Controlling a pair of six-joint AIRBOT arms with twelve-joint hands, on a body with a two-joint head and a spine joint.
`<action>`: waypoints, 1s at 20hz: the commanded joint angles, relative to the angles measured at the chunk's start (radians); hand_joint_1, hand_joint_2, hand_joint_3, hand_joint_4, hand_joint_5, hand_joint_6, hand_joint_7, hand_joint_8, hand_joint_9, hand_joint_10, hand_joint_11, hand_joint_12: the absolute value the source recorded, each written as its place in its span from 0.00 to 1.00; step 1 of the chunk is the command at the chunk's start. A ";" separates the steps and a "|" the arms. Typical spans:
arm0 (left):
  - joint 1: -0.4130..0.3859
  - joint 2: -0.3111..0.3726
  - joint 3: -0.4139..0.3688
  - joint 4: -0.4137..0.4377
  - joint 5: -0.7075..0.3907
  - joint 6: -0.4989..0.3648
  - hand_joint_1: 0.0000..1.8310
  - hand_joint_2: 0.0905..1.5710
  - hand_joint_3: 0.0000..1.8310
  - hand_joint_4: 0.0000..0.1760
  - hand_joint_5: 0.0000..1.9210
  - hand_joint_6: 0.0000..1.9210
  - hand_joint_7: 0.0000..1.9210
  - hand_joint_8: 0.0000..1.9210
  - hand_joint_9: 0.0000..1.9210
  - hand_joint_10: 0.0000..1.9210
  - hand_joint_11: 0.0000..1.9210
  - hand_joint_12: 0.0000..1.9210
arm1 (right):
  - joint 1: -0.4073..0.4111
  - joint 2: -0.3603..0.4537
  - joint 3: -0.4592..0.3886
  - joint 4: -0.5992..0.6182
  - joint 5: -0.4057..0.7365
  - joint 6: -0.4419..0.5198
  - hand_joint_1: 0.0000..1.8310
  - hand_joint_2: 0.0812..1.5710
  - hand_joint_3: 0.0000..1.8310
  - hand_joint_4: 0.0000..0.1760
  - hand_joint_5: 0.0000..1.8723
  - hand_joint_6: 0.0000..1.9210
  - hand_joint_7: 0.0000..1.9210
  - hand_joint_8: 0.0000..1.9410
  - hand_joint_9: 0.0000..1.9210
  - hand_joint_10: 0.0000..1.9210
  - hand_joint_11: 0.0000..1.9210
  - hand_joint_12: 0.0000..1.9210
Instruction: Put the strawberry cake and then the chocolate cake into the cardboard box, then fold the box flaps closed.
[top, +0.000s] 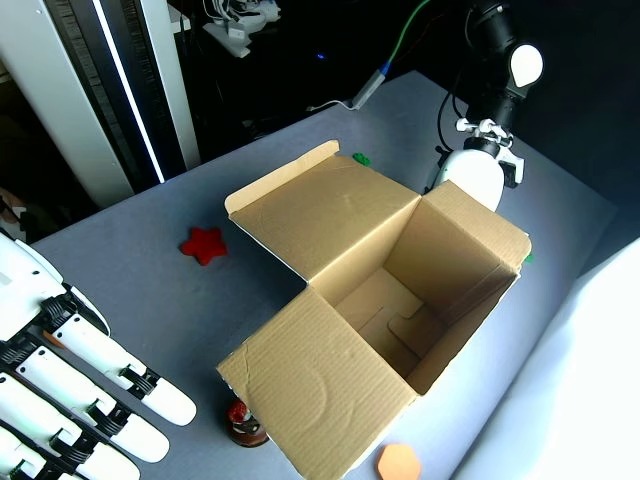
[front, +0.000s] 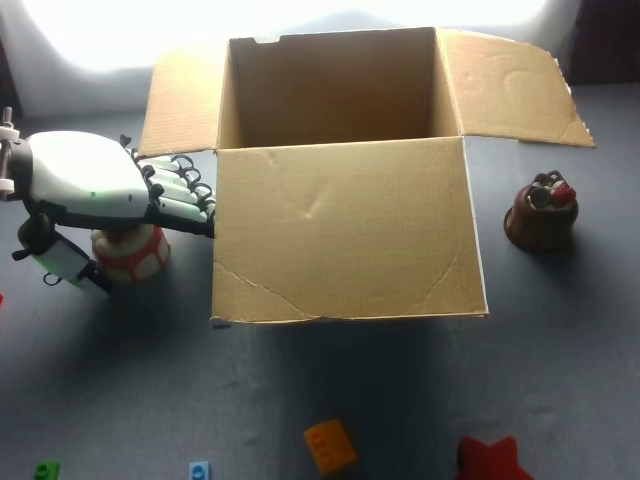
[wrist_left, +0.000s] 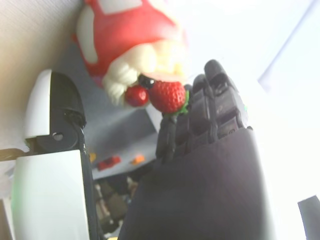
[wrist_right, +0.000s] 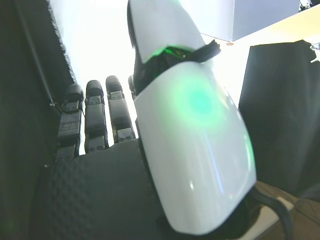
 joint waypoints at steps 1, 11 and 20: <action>-0.004 0.004 0.008 -0.061 -0.023 0.005 0.66 0.60 0.00 0.24 0.06 0.00 0.06 0.00 0.05 0.00 0.00 0.25 | 0.006 0.010 0.003 -0.028 0.095 -0.005 0.63 0.64 0.00 0.07 0.00 0.00 0.00 0.00 0.00 0.00 0.00 0.00; 0.002 0.003 0.027 -0.061 -0.026 0.005 0.65 0.60 0.00 0.25 0.06 0.00 0.06 0.00 0.05 0.00 0.00 0.26 | 0.006 0.010 0.003 -0.028 0.095 -0.006 0.64 0.65 0.00 0.08 0.00 0.00 0.00 0.00 0.00 0.00 0.00 0.00; 0.010 0.005 0.023 -0.062 -0.021 0.005 0.69 0.61 0.00 0.36 0.26 0.00 0.26 0.01 0.27 0.15 0.06 0.75 | 0.006 0.010 0.003 -0.028 0.096 -0.007 0.62 0.66 0.00 0.01 0.00 0.00 0.00 0.00 0.00 0.00 0.00 0.00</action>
